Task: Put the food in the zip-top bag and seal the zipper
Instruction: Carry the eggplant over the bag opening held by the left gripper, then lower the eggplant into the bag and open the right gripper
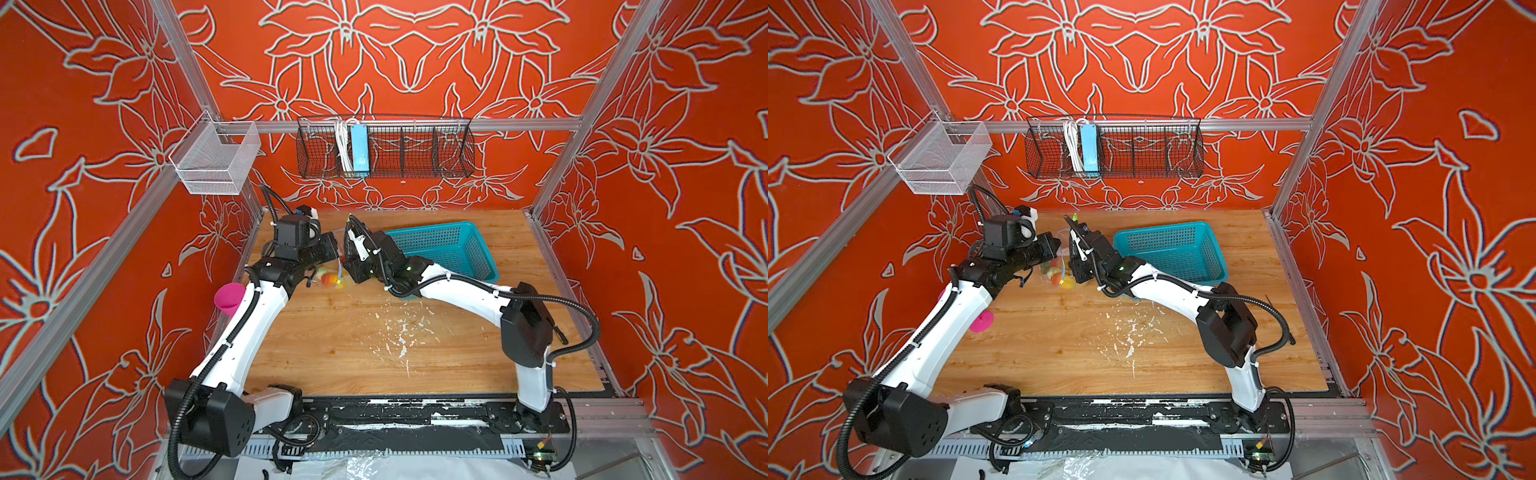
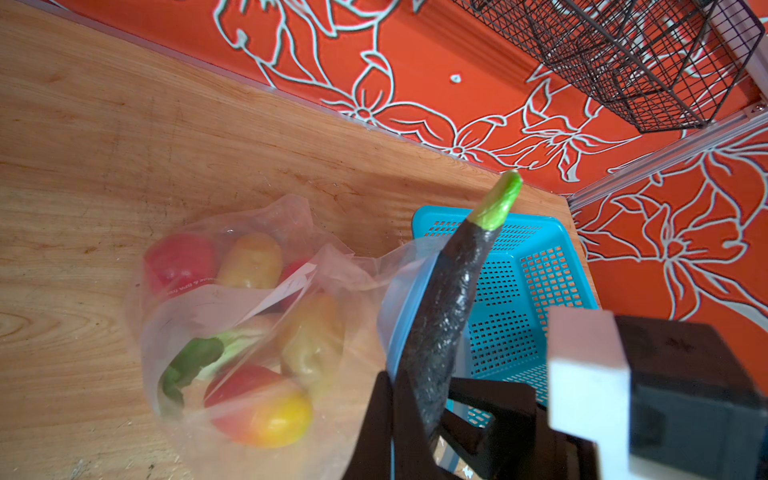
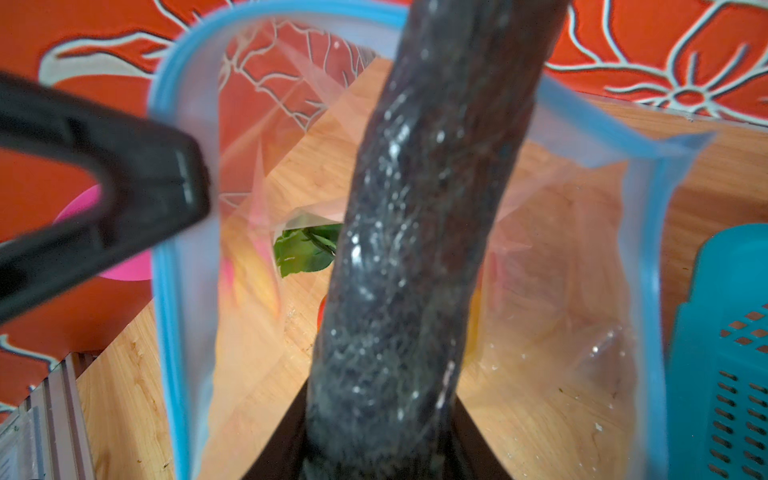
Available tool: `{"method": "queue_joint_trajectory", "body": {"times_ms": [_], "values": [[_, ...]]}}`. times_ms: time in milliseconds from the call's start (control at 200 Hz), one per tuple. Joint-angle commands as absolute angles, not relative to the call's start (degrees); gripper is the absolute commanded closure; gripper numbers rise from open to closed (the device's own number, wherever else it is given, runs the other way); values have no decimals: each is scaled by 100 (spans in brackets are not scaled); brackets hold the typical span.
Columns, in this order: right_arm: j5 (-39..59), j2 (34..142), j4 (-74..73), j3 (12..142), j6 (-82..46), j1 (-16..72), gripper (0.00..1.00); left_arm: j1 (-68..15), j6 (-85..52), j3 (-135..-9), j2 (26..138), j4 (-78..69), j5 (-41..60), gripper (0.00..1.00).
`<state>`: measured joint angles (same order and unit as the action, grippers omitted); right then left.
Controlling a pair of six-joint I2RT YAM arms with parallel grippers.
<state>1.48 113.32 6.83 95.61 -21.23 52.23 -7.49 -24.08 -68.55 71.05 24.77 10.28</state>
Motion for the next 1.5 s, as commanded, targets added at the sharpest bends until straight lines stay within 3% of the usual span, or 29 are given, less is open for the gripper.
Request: {"method": "queue_joint_trajectory", "body": {"times_ms": [0, 120, 210, 350, 971, 1236, 1491], "values": [[219, 11494, 747, 9812, -1987, 5282, 64, -738, -2418, -6873, 7067, 2417, 1103, 100], [346, 11589, 787, 9940, -1952, 5291, 55, -737, -2418, -6873, 7068, 2417, 1112, 100], [386, 11732, 969, 10185, -1938, 5300, 42, -736, -2426, -6873, 7071, 2417, 1128, 100], [506, 12019, 1434, 10769, -1881, 5309, 37, -738, -2423, -6873, 7049, 2417, 1101, 100], [254, 11256, 2196, 10842, -2232, 5300, 39, -738, -2425, -6864, 7077, 2417, 1098, 100], [156, 11676, 4027, 12156, -2394, 5229, 41, -738, -2432, -6864, 7063, 2413, 1103, 100], [38, 11773, 4591, 12149, -2584, 5229, 42, -736, -2441, -6855, 7049, 2399, 1123, 100]]}}
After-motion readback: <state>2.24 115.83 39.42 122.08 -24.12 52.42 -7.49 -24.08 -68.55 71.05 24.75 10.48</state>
